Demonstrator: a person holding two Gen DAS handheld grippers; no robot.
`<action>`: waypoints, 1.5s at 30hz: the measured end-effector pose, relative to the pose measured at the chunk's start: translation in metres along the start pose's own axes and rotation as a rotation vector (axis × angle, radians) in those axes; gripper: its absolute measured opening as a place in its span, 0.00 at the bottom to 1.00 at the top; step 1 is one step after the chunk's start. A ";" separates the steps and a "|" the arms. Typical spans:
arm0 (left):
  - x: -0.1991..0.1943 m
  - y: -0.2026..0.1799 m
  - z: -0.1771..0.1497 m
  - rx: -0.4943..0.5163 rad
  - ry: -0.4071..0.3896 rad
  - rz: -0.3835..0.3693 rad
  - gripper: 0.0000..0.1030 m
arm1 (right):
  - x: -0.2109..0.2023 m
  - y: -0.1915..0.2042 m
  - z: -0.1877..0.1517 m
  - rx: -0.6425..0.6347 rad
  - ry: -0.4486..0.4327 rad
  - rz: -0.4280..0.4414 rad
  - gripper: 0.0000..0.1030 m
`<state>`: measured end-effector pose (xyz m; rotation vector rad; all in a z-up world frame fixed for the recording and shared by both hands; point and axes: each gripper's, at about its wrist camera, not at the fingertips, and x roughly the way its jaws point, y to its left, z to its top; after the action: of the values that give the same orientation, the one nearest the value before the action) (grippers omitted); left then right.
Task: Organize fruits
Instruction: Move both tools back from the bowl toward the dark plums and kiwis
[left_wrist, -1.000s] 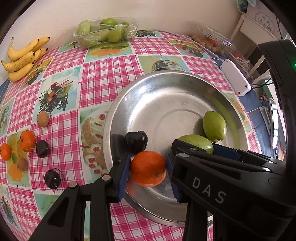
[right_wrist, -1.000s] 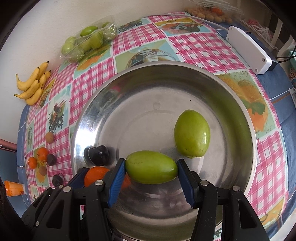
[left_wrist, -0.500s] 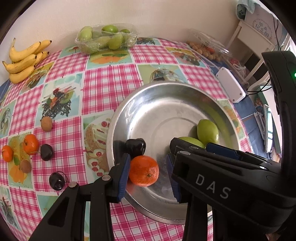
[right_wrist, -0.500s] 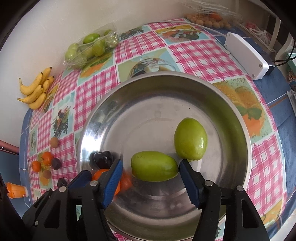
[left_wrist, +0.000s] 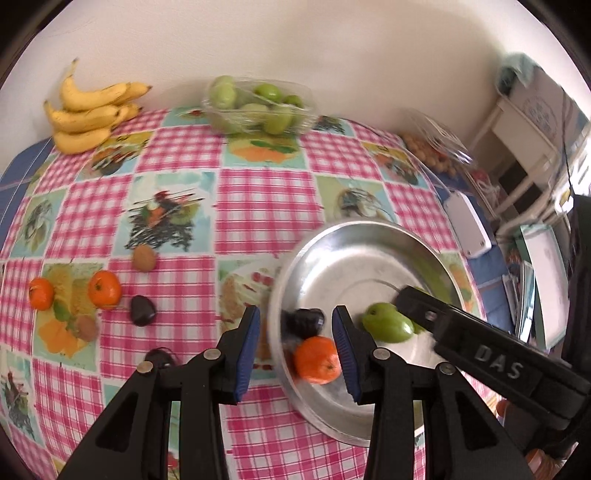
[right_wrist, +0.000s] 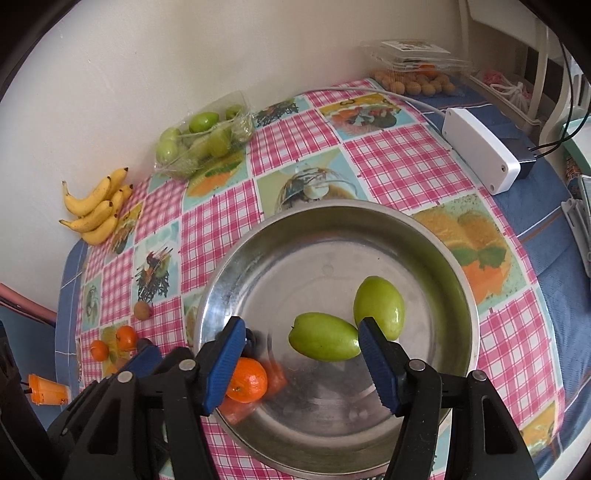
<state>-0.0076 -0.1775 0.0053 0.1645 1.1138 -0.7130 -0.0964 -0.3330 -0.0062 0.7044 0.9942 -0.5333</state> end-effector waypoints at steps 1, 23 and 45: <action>-0.001 0.006 0.001 -0.023 -0.002 0.005 0.40 | 0.000 -0.001 0.000 0.000 0.001 -0.001 0.66; 0.001 0.077 0.003 -0.260 0.017 0.106 0.51 | 0.008 0.007 -0.003 -0.048 0.021 -0.041 0.65; 0.009 0.094 -0.002 -0.293 0.025 0.242 0.90 | 0.025 0.010 -0.007 -0.114 0.037 -0.121 1.00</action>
<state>0.0495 -0.1081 -0.0243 0.0568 1.1857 -0.3287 -0.0821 -0.3229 -0.0275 0.5562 1.0977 -0.5657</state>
